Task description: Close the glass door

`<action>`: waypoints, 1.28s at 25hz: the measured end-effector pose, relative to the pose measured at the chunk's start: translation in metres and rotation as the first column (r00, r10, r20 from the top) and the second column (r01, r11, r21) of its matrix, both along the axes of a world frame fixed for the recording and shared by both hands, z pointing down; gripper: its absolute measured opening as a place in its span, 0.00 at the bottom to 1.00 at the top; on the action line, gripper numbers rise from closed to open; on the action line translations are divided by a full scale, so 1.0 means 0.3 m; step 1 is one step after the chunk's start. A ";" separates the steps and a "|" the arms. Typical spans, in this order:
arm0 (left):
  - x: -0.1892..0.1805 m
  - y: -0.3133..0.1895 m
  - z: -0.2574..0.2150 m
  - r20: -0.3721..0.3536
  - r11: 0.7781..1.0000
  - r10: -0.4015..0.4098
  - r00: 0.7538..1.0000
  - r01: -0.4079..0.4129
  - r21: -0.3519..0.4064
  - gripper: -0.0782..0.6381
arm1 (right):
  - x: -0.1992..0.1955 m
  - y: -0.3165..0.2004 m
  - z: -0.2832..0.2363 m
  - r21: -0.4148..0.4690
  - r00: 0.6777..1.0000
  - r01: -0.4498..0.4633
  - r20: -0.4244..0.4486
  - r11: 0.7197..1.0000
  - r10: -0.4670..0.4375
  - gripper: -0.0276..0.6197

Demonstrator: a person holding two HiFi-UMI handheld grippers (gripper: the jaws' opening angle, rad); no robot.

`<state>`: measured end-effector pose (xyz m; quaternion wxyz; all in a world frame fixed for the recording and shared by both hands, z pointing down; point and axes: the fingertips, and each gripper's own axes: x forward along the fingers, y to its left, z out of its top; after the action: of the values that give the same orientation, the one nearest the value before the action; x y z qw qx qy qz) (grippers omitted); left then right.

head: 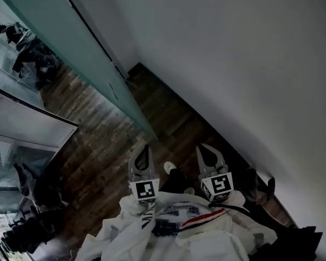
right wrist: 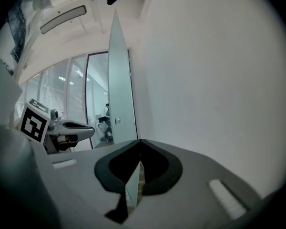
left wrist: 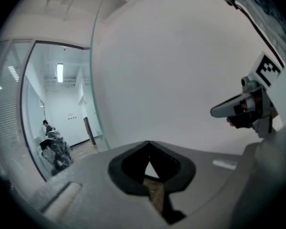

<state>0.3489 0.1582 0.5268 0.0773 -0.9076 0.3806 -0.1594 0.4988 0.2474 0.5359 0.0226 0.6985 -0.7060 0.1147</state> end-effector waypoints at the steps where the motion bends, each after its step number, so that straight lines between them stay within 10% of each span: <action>1: -0.018 -0.045 0.005 -0.011 0.999 -0.032 0.999 0.032 0.005 0.11 | -0.006 -0.058 -0.010 0.002 0.999 0.032 -0.016 0.999 -0.032 0.05; 14: -0.216 -0.421 -0.084 -0.111 0.962 -0.270 0.956 0.273 0.008 0.11 | -0.215 -0.576 -0.142 0.036 0.944 0.322 -0.090 0.946 -0.318 0.05; 23: -0.390 -0.423 -0.043 -0.160 0.889 -0.455 0.876 0.458 -0.021 0.11 | -0.326 -0.661 -0.105 -0.040 0.876 0.470 -0.103 0.882 -0.472 0.05; 28: -0.412 -0.541 -0.059 -0.126 0.824 -0.564 0.816 0.566 -0.024 0.11 | -0.318 -0.900 -0.053 -0.066 0.800 0.594 -0.059 0.802 -0.598 0.05; 32: -0.492 -0.624 -0.080 -0.121 0.722 -0.685 0.718 0.692 0.023 0.11 | -0.373 -1.102 -0.015 -0.060 0.662 0.746 -0.045 0.663 -0.748 0.25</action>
<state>0.2014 -0.0291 0.5027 0.0230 -0.7050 0.6992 -0.1164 0.3868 -0.0834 0.5315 0.1038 0.3506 -0.9269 0.0850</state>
